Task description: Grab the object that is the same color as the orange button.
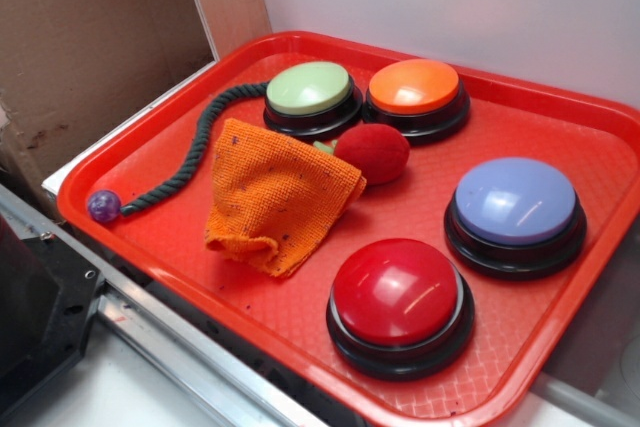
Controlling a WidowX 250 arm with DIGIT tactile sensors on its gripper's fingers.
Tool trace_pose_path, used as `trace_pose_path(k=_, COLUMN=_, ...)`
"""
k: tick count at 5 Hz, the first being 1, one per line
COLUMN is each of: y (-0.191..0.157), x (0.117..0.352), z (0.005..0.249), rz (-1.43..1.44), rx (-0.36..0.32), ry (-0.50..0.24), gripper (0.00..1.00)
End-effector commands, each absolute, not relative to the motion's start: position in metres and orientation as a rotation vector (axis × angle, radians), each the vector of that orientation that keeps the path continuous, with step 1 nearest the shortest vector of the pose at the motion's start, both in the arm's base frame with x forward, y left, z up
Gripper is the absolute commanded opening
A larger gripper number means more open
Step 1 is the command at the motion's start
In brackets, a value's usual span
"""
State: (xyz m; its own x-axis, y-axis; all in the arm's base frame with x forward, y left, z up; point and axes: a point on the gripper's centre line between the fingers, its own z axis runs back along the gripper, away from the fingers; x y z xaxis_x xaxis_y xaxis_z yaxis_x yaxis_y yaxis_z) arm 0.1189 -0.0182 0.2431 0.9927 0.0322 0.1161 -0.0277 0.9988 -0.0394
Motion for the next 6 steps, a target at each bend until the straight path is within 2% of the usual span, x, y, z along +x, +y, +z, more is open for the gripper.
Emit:
trace_pose_path(k=1, y=-0.018, x=0.119, z=0.243, rz=0.03, rx=-0.038, ry=-0.117, gripper=1.0)
trace_pose_path(k=3, y=-0.028, x=0.135, z=0.21, rz=0.1, rx=-0.072, ry=-0.143, gripper=1.0)
trace_pose_path(k=4, y=-0.035, x=0.137, z=0.192, rz=0.142, rx=-0.132, ry=-0.191, gripper=1.0)
trace_pose_path(k=6, y=-0.047, x=0.159, z=0.139, rz=0.273, rx=-0.131, ry=-0.164, gripper=1.0)
